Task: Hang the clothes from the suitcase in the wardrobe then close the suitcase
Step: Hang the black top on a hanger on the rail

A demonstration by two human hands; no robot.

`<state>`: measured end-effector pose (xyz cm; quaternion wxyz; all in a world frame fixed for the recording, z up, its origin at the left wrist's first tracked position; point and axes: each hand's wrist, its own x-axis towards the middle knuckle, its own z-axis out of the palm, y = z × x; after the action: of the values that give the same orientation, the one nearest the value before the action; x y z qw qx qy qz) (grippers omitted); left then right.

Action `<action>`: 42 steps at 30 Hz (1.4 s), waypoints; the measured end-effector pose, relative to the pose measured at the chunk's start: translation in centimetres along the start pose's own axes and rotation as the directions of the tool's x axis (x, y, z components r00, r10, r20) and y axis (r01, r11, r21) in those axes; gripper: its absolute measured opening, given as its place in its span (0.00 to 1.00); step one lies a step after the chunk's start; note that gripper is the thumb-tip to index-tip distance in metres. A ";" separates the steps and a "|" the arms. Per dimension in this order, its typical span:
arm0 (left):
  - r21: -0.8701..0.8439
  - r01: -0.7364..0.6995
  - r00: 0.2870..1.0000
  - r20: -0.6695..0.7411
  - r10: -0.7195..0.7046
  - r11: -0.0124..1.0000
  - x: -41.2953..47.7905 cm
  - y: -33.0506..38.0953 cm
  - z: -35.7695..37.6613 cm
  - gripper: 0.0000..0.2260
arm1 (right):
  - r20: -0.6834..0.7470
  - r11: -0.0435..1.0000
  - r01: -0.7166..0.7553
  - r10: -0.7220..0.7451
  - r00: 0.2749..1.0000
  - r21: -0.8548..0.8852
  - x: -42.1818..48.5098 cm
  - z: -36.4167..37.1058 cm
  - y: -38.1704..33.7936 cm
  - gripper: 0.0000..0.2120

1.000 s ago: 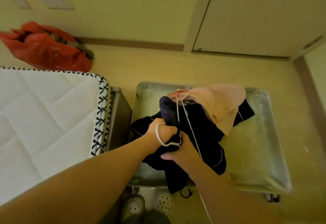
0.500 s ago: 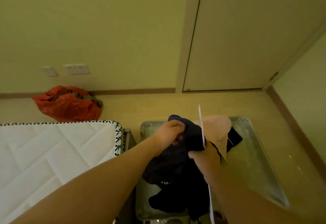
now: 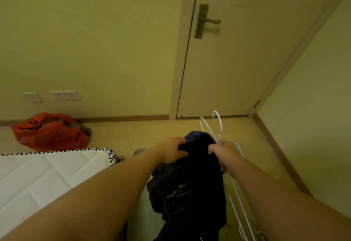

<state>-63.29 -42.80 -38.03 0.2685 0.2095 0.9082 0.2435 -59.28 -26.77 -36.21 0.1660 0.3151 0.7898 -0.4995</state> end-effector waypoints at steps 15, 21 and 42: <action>0.030 -0.232 0.953 -0.194 0.233 0.972 -3.9 6.4 -9.3 0.11 | 0.176 0.961 -0.060 0.012 0.984 0.271 -6.2 -0.8 -6.6 0.17; -0.004 -0.262 0.920 -0.303 0.249 0.965 -7.1 7.9 -13.9 0.11 | 0.376 0.936 -0.115 -0.019 0.926 0.332 -6.9 -1.4 -12.0 0.25; -0.479 0.109 0.856 -0.401 -0.327 0.871 -9.8 7.4 -18.1 0.12 | 0.274 0.855 0.118 -0.288 0.918 0.504 -10.1 2.3 -18.6 0.16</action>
<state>-64.61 -47.89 -16.86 0.1073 -0.0289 0.8848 0.4524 -64.17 -37.83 -18.70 0.1624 0.1689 0.6303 -0.7402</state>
